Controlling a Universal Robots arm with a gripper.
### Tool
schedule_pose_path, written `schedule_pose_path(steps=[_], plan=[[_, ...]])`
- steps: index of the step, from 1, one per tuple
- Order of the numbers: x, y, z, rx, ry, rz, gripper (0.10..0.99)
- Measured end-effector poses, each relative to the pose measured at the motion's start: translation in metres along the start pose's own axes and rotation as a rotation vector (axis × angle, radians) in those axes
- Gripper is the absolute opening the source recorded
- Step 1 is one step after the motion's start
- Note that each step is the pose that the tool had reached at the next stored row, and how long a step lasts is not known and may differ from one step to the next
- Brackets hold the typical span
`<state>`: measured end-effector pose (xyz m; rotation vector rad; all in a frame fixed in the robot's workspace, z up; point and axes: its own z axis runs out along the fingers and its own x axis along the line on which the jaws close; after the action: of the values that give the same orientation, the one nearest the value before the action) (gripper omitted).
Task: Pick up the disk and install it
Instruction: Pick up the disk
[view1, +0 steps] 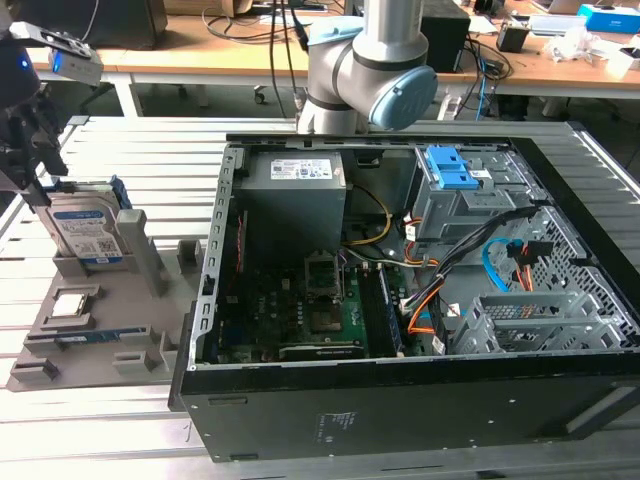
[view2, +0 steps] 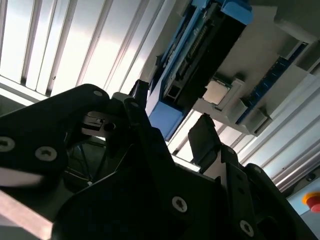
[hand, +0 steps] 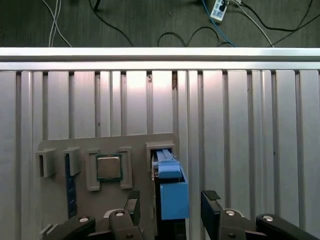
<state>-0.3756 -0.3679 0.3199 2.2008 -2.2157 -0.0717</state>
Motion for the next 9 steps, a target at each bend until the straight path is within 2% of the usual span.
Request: schedule_pose_path(steps=[4, 9], plan=[[-0.0009, -0.003, 0.0114, -0.001, 0.0015, -0.028, 0.6], [-0.0029, -0.0058, 0.0235, -0.001, 0.0016, -0.032, 0.6]])
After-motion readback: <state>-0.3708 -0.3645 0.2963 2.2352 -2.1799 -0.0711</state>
